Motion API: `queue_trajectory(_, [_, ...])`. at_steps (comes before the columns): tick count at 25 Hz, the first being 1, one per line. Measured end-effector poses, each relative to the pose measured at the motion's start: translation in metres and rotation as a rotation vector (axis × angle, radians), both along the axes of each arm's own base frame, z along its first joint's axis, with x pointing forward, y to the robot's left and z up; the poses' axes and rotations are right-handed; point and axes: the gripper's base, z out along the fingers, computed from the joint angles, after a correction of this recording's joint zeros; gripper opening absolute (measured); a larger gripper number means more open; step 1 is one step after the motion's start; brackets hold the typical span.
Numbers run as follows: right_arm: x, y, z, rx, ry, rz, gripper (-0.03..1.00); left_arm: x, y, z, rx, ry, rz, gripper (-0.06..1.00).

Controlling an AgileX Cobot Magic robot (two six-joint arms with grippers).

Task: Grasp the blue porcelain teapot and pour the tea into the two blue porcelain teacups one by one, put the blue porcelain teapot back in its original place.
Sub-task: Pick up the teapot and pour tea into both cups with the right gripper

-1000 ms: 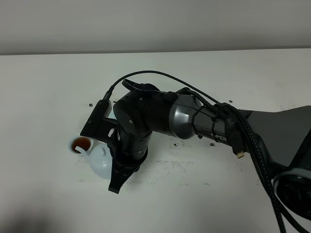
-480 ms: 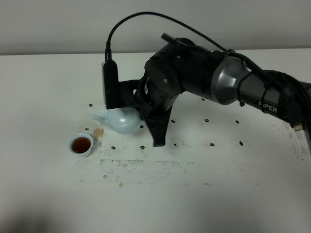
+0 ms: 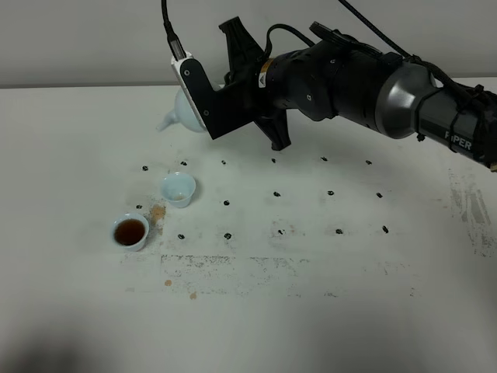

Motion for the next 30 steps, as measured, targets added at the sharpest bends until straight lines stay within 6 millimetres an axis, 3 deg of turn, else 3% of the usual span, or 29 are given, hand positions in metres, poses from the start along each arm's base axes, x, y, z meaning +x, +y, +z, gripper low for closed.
queue_trajectory(4, [0.008,0.006,-0.006,0.013,-0.087,0.039,0.04,0.0,0.0,0.0,0.0,0.0,0.0,0.63])
queue_trajectory(10, [0.014,0.008,-0.034,-0.064,-0.083,0.077,0.04,0.0,0.0,0.0,0.0,0.0,0.0,0.63])
queue_trajectory(30, [0.02,0.012,-0.076,-0.153,-0.184,0.186,0.04,0.0,0.0,0.0,0.0,0.0,0.0,0.63])
